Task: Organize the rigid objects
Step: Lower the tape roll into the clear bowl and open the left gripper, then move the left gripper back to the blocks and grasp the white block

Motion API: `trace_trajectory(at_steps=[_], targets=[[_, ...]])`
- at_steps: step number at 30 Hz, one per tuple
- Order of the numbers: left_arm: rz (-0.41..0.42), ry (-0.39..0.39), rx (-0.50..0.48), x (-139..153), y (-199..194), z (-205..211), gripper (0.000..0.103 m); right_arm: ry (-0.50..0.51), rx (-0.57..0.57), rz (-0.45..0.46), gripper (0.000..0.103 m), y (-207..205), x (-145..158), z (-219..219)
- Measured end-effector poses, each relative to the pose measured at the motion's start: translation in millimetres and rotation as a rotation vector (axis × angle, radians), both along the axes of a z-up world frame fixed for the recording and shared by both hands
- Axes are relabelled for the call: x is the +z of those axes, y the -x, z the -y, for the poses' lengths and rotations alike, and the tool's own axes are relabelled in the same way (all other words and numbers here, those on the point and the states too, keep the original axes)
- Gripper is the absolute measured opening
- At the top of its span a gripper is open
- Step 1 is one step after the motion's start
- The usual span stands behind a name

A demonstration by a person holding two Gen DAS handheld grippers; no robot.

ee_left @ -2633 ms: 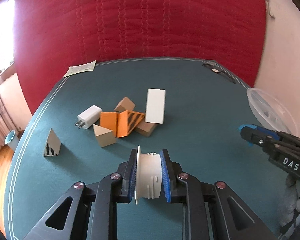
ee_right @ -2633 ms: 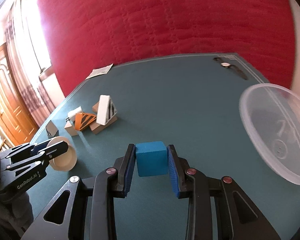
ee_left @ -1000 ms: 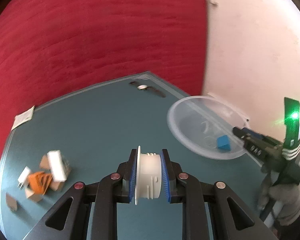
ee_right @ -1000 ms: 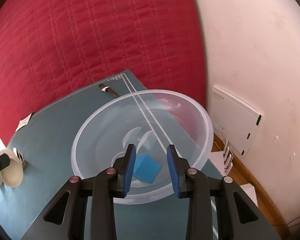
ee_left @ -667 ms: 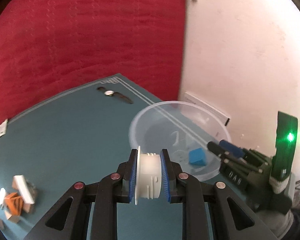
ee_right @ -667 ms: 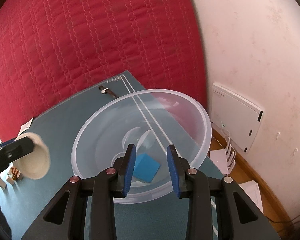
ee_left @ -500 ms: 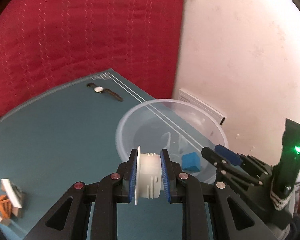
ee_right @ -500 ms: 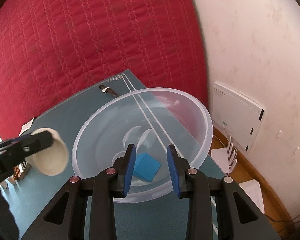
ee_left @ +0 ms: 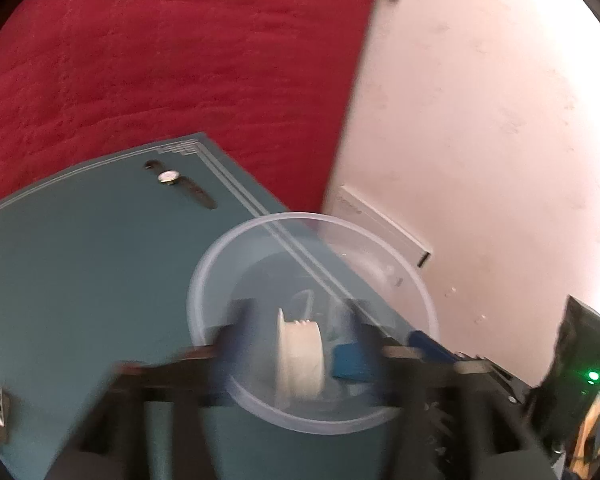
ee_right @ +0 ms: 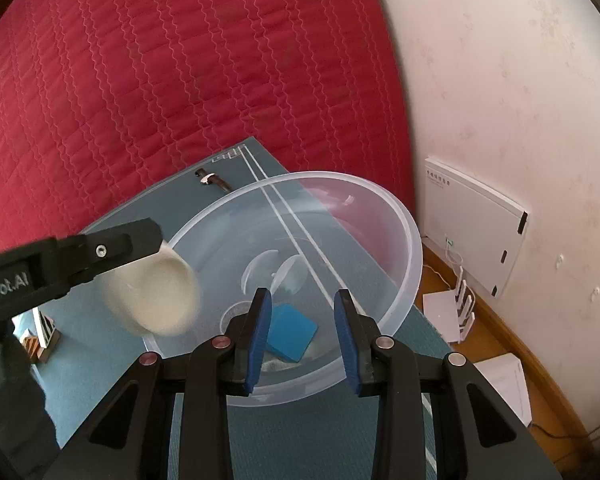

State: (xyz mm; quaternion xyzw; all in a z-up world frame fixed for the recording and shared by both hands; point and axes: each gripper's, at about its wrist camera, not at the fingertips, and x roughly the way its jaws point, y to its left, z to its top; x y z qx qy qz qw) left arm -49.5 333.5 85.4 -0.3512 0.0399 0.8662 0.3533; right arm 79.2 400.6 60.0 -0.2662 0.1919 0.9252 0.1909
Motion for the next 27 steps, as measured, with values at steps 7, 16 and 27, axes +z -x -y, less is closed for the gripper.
trace_trajectory(at_steps=[7, 16, 27], targets=[[-0.016, 0.029, 0.124, -6, 10, 27, 0.092, 0.0, 0.0, 0.002, 0.034, 1, 1, 0], [-0.065, 0.076, 0.186, -7, 4, 45, 0.092, -0.011, -0.009, 0.008, 0.034, -1, 0, 0], [-0.131, 0.194, 0.262, -16, 0, 61, 0.097, -0.045, 0.027, 0.024, 0.043, -1, 4, 13]])
